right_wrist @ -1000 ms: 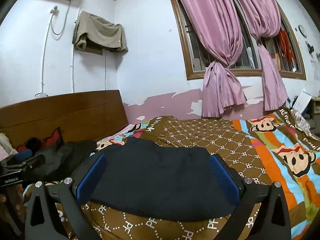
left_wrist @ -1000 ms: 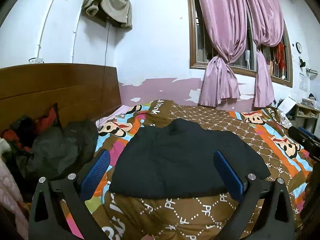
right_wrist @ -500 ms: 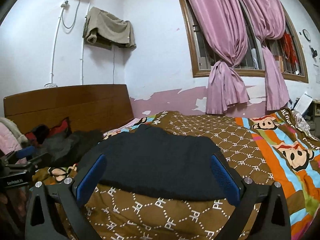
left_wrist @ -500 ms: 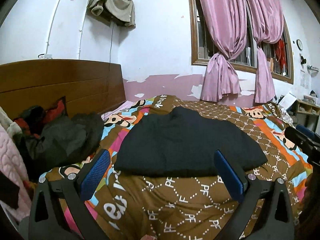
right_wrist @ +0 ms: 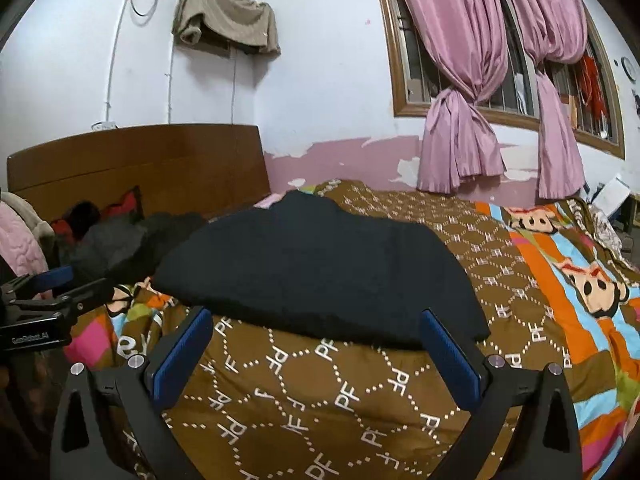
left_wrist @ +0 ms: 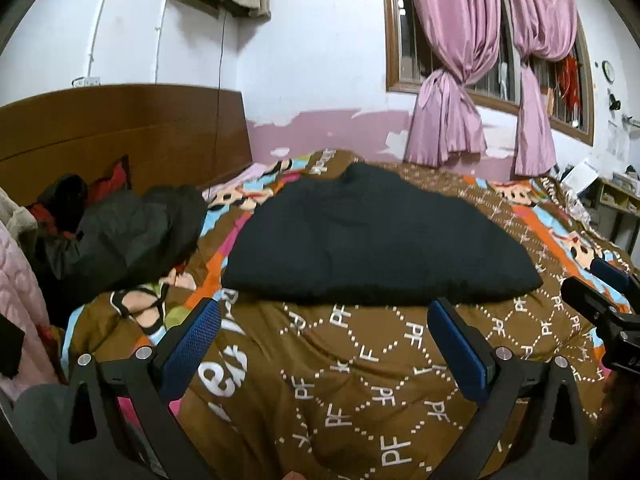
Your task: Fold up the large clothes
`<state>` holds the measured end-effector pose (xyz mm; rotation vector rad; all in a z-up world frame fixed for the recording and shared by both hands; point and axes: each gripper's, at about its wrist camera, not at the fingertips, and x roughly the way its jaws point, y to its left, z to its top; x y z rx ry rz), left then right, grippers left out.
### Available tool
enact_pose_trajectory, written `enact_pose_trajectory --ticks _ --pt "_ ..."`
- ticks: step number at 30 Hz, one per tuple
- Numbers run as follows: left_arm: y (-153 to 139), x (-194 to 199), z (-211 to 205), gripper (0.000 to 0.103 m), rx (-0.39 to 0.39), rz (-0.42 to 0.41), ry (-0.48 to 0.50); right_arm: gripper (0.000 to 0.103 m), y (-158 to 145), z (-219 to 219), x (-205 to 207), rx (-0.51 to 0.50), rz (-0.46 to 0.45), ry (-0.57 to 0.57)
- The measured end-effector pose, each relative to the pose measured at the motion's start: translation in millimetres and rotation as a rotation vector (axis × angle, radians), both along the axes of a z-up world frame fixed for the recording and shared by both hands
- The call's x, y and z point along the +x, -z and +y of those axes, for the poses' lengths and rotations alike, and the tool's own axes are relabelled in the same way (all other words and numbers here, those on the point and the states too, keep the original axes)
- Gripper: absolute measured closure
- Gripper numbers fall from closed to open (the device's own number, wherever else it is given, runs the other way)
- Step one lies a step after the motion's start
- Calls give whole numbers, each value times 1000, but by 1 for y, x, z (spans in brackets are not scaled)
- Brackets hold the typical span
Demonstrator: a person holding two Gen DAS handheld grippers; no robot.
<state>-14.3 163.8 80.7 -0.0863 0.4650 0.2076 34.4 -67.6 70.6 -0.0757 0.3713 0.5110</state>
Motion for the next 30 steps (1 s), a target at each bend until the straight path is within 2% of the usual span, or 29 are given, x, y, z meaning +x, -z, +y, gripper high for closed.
enact_pose_trajectory --ticks 4,16,30 --pt "5 0 0 2 -17 17 -3 0 3 -5 3 6 9 25" --pt "7 1 -3 2 23 16 6 0 0 -9 5 17 11 31" --pt "8 3 -2 2 35 17 14 0 0 -11 6 17 17 37"
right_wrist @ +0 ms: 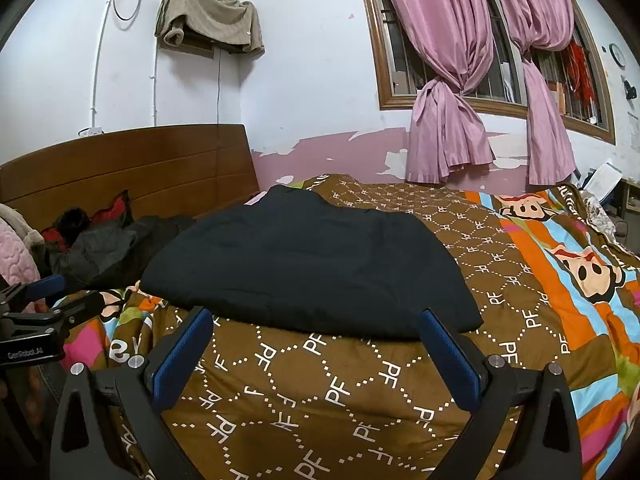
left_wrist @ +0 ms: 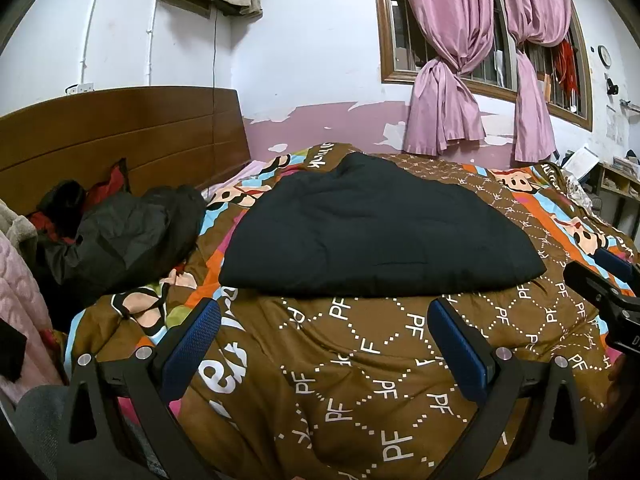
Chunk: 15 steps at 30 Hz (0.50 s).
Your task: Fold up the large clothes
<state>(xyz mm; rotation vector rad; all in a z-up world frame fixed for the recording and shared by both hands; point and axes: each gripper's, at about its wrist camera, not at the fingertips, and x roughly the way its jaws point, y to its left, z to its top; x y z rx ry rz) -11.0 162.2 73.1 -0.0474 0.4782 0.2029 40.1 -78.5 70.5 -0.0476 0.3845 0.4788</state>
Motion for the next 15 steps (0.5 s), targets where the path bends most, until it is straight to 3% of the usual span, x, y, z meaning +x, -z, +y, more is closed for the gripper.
enact_pose_trajectory --ticks 15 --pt "0 0 -2 2 2 -1 -1 0 3 3 0 2 8 5"
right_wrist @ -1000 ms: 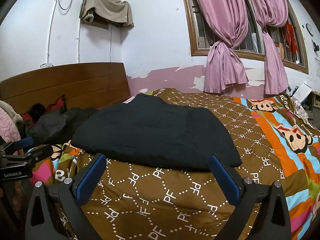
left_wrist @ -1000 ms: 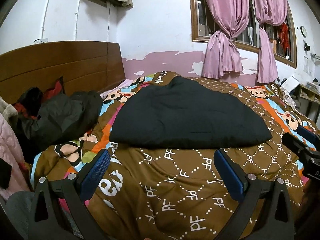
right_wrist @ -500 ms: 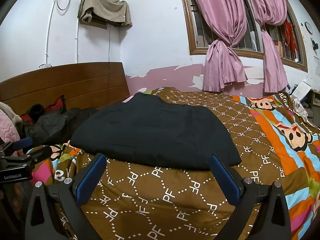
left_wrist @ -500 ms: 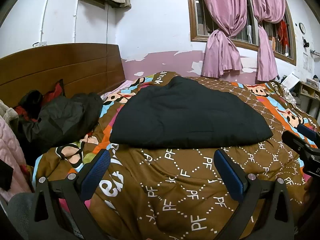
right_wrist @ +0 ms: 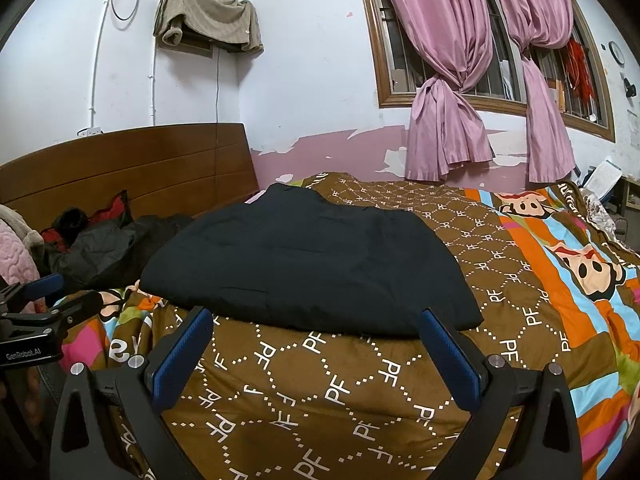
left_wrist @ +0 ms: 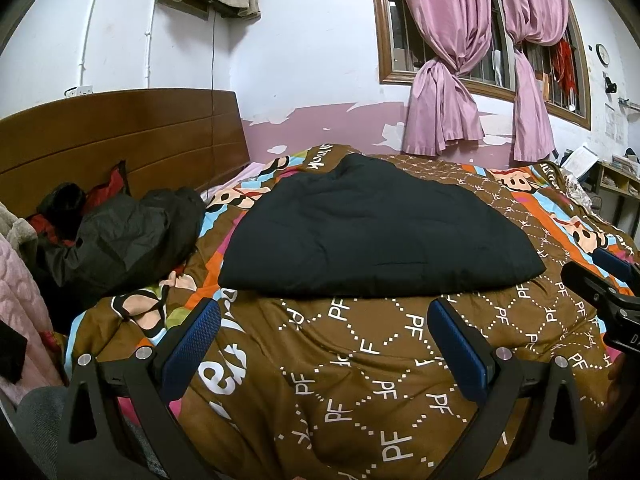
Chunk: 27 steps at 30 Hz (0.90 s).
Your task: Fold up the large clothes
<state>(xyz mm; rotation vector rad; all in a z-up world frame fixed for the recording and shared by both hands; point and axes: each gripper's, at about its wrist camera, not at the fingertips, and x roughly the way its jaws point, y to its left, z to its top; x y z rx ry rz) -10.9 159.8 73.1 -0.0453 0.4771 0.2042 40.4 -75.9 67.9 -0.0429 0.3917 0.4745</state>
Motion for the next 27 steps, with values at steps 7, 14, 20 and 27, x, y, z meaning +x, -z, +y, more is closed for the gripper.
enact_pose_trajectory --ticks 7,14,20,27 --pt "0 0 -1 2 0 0 -1 0 0 0 0 0 1 0" --pt "0 0 -2 2 1 0 0 0 0 0 0 0 1 1" --pt "0 0 -3 2 3 2 1 0 0 0 0 0 2 0" --pt "0 1 -2 2 2 2 0 0 0 -1 0 1 1 1"
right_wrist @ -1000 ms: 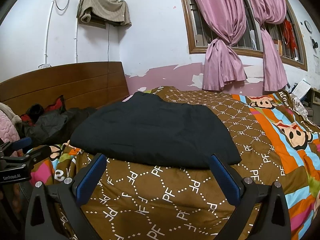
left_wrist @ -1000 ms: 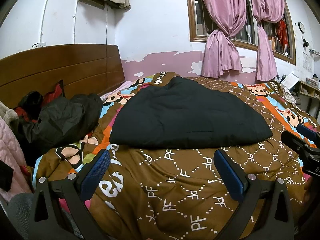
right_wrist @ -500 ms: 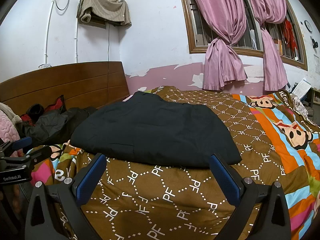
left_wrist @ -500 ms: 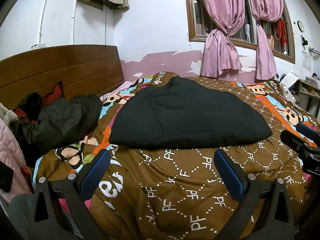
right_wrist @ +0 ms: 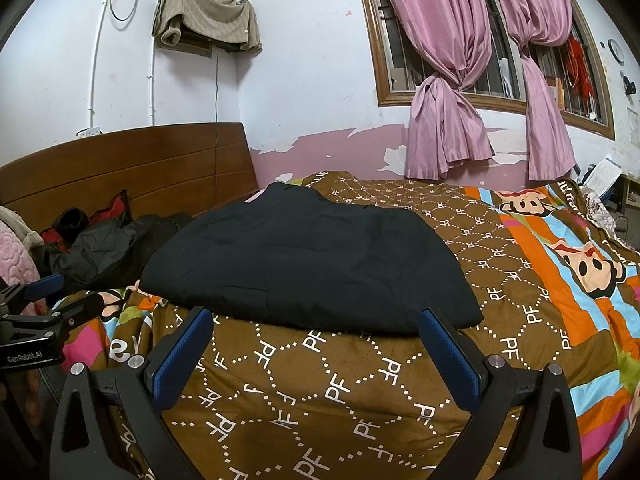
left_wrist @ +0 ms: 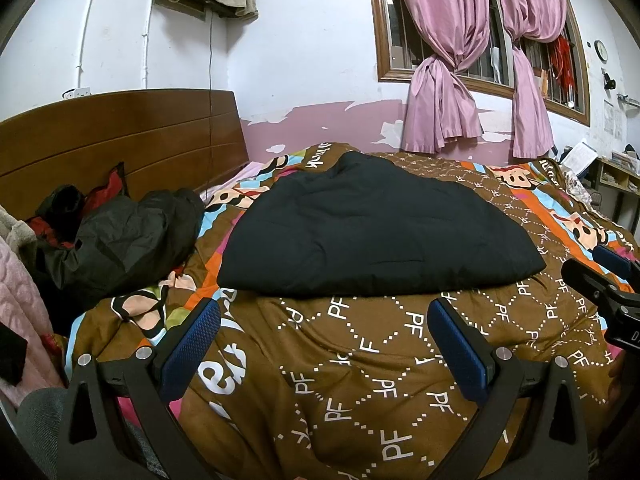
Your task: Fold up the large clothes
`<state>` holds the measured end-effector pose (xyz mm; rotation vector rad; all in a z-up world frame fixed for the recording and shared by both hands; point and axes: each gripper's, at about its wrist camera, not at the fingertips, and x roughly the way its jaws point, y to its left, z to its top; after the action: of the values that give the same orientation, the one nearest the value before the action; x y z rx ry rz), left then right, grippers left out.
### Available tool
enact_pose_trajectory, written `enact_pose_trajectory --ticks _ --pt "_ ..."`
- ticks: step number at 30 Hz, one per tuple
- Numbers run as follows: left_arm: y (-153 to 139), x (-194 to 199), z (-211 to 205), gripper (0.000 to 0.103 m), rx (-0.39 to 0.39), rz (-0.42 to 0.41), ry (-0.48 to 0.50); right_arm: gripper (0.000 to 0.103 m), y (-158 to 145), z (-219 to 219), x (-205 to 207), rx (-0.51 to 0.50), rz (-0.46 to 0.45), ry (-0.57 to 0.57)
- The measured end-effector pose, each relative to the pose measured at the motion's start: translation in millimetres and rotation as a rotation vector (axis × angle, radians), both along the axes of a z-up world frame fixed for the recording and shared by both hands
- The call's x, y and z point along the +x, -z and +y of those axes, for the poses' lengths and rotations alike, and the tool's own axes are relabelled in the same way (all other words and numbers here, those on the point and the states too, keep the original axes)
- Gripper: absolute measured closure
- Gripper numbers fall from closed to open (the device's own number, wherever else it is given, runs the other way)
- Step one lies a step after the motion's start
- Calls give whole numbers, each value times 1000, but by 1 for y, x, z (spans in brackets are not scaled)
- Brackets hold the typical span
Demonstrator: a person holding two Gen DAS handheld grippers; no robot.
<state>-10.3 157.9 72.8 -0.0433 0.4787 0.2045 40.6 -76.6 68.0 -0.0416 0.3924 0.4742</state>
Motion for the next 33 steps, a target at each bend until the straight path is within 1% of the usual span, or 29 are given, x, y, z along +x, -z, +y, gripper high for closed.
enact_pose_trajectory --ticks 33 --pt "-1 2 3 2 3 -1 10 0 -1 2 0 1 1 2"
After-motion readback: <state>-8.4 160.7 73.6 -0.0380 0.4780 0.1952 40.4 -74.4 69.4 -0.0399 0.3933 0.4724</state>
